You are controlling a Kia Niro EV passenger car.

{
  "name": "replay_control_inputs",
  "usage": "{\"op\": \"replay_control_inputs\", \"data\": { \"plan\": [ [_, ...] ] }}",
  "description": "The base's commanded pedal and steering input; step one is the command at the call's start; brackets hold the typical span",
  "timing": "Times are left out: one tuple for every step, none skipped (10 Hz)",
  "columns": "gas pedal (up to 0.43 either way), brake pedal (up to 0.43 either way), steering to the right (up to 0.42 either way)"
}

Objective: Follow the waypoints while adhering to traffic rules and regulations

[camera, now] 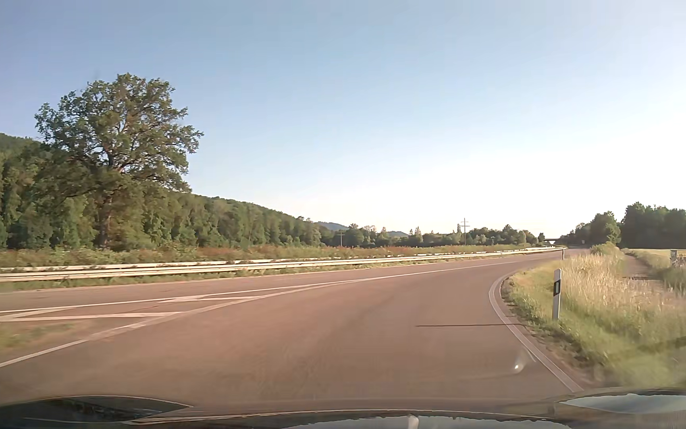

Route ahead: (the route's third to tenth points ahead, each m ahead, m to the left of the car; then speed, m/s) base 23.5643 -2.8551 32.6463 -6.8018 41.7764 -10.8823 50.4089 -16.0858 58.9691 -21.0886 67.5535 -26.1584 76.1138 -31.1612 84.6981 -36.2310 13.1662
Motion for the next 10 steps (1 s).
{"op": "replay_control_inputs", "data": {
  "plan": [
    [0.177,0.0,0.095],
    [0.177,0.0,0.095],
    [0.189,0.0,0.095],
    [0.189,0.0,0.095],
    [0.189,0.0,0.094],
    [0.189,0.0,0.094],
    [0.197,0.0,0.095],
    [0.209,0.0,0.094],
    [0.22,0.0,0.095],
    [0.228,0.0,0.094]
  ]
}}
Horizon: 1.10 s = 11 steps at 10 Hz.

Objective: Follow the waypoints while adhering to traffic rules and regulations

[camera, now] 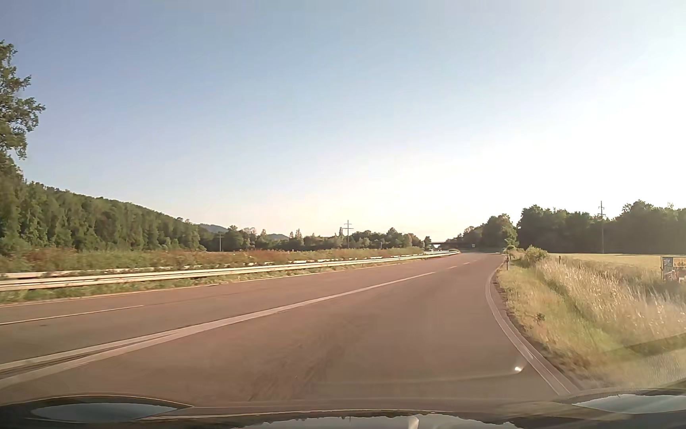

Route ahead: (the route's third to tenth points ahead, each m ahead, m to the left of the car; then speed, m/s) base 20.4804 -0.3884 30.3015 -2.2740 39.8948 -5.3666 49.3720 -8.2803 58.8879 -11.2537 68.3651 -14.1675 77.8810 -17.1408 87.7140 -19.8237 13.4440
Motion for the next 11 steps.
{"op": "replay_control_inputs", "data": {
  "plan": [
    [0.24,0.0,0.093],
    [0.248,0.0,0.091],
    [0.26,0.0,0.087],
    [0.268,0.0,0.083],
    [0.28,0.0,0.081],
    [0.28,0.0,0.077],
    [0.287,0.0,0.074],
    [0.287,0.0,0.069],
    [0.311,0.0,0.065],
    [0.319,0.0,0.062],
    [0.331,0.0,0.058]
  ]
}}
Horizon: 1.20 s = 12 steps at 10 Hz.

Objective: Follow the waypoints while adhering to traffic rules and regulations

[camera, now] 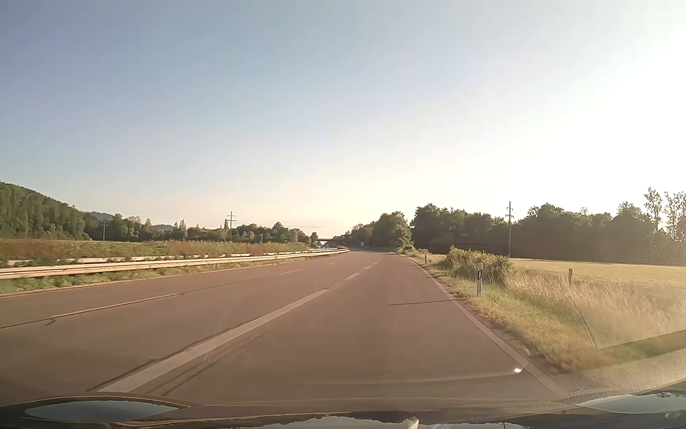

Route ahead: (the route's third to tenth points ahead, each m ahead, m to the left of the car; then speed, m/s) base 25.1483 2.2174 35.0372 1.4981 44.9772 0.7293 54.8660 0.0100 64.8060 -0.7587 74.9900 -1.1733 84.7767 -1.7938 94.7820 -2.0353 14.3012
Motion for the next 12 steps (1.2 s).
{"op": "replay_control_inputs", "data": {
  "plan": [
    [0.331,0.0,0.053],
    [0.339,0.0,0.046],
    [0.339,0.0,0.04],
    [0.339,0.0,0.033],
    [0.35,0.0,0.026],
    [0.35,0.0,0.022],
    [0.358,0.0,0.019],
    [0.358,0.0,0.018],
    [0.37,0.0,0.015],
    [0.378,0.0,0.009],
    [0.378,0.0,0.003],
    [0.378,0.0,-0.001]
  ]
}}
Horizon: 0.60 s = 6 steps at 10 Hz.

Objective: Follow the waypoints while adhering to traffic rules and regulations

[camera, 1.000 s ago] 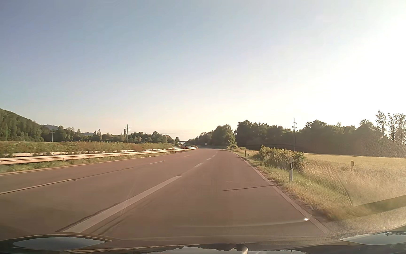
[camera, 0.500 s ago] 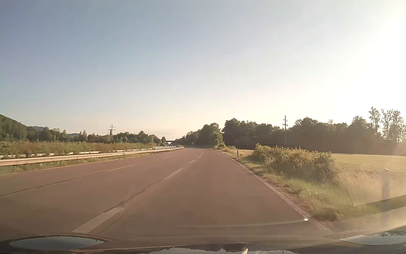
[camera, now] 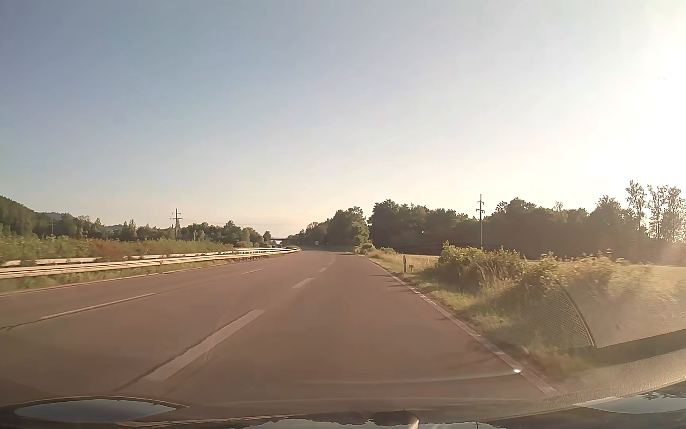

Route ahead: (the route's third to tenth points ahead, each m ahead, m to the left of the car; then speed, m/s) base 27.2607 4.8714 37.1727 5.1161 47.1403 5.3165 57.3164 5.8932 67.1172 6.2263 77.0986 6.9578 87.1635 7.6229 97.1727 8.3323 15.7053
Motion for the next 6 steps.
{"op": "replay_control_inputs", "data": {
  "plan": [
    [0.39,0.0,-0.001],
    [0.39,0.0,0.001],
    [0.39,0.0,0.001],
    [0.398,0.0,0.0],
    [0.398,0.0,0.0],
    [0.398,0.0,0.0]
  ]
}}
